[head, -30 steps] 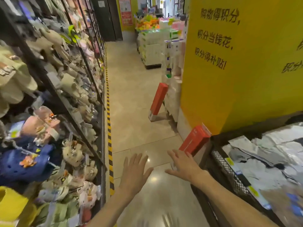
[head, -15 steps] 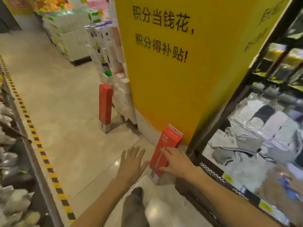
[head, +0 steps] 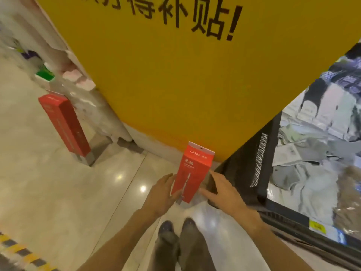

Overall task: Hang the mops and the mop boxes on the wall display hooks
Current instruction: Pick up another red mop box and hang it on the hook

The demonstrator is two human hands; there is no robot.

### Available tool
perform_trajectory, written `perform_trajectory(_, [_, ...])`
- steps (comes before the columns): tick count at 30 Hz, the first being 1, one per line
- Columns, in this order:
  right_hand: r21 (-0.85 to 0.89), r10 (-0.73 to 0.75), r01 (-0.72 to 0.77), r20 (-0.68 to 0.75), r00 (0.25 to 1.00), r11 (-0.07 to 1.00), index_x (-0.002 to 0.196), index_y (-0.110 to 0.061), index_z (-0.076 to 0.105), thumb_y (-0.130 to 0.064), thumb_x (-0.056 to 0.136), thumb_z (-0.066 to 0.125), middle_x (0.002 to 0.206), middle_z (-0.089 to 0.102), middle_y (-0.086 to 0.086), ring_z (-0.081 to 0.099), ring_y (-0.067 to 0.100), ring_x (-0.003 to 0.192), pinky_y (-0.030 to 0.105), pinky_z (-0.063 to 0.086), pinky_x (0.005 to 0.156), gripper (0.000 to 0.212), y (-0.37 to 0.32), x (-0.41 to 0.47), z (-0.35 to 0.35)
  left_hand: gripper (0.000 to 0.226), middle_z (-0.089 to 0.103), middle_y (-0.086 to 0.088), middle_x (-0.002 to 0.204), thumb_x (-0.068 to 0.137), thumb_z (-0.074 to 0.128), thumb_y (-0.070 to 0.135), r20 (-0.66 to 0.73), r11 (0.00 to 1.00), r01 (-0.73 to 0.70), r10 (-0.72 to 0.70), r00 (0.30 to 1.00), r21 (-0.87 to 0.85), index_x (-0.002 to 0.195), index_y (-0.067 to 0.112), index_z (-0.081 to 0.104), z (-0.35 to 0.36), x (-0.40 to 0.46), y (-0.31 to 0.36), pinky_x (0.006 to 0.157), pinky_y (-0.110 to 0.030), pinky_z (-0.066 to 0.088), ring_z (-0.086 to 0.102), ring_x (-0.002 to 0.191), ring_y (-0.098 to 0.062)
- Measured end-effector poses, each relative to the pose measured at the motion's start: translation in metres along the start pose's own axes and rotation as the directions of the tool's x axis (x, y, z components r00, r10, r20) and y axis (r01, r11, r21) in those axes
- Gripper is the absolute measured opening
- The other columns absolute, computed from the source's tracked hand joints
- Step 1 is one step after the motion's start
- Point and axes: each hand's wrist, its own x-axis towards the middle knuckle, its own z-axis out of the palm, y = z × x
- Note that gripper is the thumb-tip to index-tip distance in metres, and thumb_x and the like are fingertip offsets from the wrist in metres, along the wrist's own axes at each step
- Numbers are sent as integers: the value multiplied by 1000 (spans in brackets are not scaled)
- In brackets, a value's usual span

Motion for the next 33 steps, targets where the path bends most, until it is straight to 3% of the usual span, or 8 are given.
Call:
perform_trajectory(4, [89,78,-74,-43,996,993,158,-52,22,-68,94,63,153,47,-8,48,18,142,47,47,112,78,35,50,21,68,45,0,159,100,62,49,11,983,31,-29,1000,-180,158,23,37,26,59,-31,107,-25,34,44,144,-18])
perform_trajectory(12, [304,192,-155,-98,976,940,162,-41,28,-55,94,71,160,41,-4,42,9,142,41,39,117,82,102,135,76,70,42,25,138,93,74,48,13,940,-5,10,1000,-342,144,43,27,81,158,-83,94,3,28,36,122,18])
perform_trajectory(13, [332,189,-143,-108,976,932,162,-38,29,-52,94,73,159,42,-4,40,3,136,37,39,116,82,107,144,82,76,45,23,143,89,75,54,17,933,-3,9,1000,-361,148,41,28,85,172,-92,99,-2,33,39,125,18])
perform_trajectory(15, [375,183,-115,-151,971,920,163,-33,29,-47,94,74,160,41,-2,36,-2,132,31,37,114,84,118,161,92,105,39,4,163,79,78,58,34,924,34,-23,999,-380,163,27,23,95,200,-110,115,-31,39,39,144,-6])
perform_trajectory(17, [429,200,-106,-182,963,897,165,-30,23,-45,93,76,164,36,-1,37,6,141,38,36,117,91,128,173,102,119,28,-4,170,77,86,52,75,916,76,-51,996,-395,166,21,14,103,225,-124,120,-48,35,32,153,-23])
perform_trajectory(22, [615,212,-61,-176,961,786,164,-41,20,-68,78,82,165,39,-4,42,22,152,63,45,116,110,150,193,124,122,45,6,159,70,95,45,171,878,91,-10,985,-470,164,27,21,126,274,-150,114,-41,45,45,143,-20])
perform_trajectory(26, [764,205,-26,-140,969,645,161,-37,31,-62,70,91,153,56,1,56,23,142,62,54,106,112,161,205,137,99,60,4,135,78,90,8,210,860,73,41,977,-505,157,20,32,145,292,-161,83,-13,55,61,117,-9])
perform_trajectory(33, [817,213,18,-172,962,576,160,-36,33,-47,75,94,151,58,2,54,27,144,68,51,106,105,167,221,142,93,63,5,139,77,91,15,236,839,103,32,971,-535,154,25,40,158,306,-178,98,-34,59,61,127,-14])
